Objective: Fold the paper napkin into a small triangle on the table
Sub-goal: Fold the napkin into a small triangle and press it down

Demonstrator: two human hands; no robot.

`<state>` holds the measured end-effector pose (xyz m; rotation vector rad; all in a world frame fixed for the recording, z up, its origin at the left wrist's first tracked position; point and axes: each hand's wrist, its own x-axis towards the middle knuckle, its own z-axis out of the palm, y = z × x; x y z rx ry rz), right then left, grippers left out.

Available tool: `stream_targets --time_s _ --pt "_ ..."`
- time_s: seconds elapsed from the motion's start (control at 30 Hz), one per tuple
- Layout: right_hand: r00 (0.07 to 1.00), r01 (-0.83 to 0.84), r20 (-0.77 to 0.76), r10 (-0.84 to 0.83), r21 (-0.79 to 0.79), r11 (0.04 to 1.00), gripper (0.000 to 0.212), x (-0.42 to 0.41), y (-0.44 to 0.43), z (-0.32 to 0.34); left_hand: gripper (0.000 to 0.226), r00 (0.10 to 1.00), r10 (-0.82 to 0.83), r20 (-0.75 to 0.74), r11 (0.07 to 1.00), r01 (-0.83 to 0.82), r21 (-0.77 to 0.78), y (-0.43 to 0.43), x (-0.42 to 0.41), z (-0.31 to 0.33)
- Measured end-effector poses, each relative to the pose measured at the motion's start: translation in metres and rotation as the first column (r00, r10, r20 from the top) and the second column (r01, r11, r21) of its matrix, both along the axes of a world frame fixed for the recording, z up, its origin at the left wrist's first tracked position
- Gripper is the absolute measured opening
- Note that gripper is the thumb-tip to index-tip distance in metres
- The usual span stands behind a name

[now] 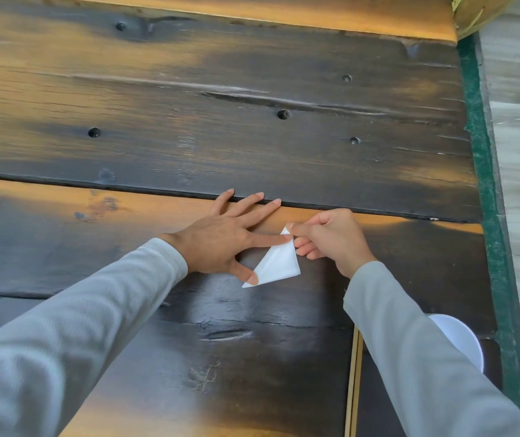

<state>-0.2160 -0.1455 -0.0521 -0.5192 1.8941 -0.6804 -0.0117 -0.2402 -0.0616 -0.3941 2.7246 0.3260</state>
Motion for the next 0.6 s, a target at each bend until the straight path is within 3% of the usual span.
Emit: stream_targets --time_s 0.27,0.6 --pt "0.996 0.084 0.004 -0.084 -0.006 0.996 0.052 -0.001 -0.004 0.002 0.096 1.0 -0.006 0.01 0.999 0.007 -0.045 -0.001 -0.004 0.002" --pt "0.998 0.07 -0.009 -0.07 0.008 0.998 0.052 -0.002 -0.006 0.001 0.109 0.998 0.014 0.061 0.994 -0.007 -0.11 -0.003 -0.012 0.003"
